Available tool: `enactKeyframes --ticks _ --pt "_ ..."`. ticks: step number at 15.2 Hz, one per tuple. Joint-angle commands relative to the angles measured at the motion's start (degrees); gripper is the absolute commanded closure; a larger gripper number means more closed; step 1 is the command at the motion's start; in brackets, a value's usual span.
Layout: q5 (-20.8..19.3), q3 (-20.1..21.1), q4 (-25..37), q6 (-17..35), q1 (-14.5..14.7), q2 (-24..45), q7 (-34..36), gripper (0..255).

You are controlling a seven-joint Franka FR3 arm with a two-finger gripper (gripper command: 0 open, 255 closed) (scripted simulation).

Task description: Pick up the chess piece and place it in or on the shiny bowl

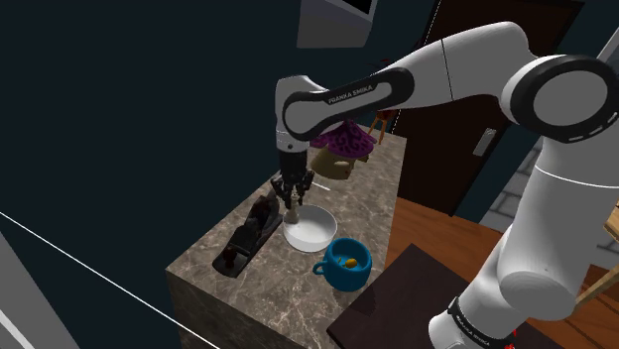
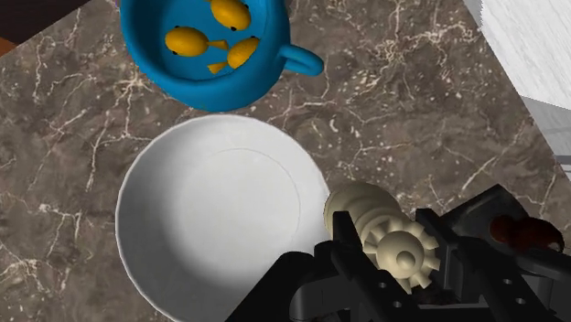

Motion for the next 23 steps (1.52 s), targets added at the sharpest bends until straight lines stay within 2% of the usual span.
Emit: enactKeyframes --ticks 1,7,23 --pt "-0.10 -0.99 -1.01 -0.32 -1.49 -1.20 -2.47 255" --pt "-1.07 -4.65 -2.67 -1.39 -6.29 -3.56 -10.47 255" --pt "-1.88 -4.83 -7.40 9.71 -6.03 2.84 -10.24 255"
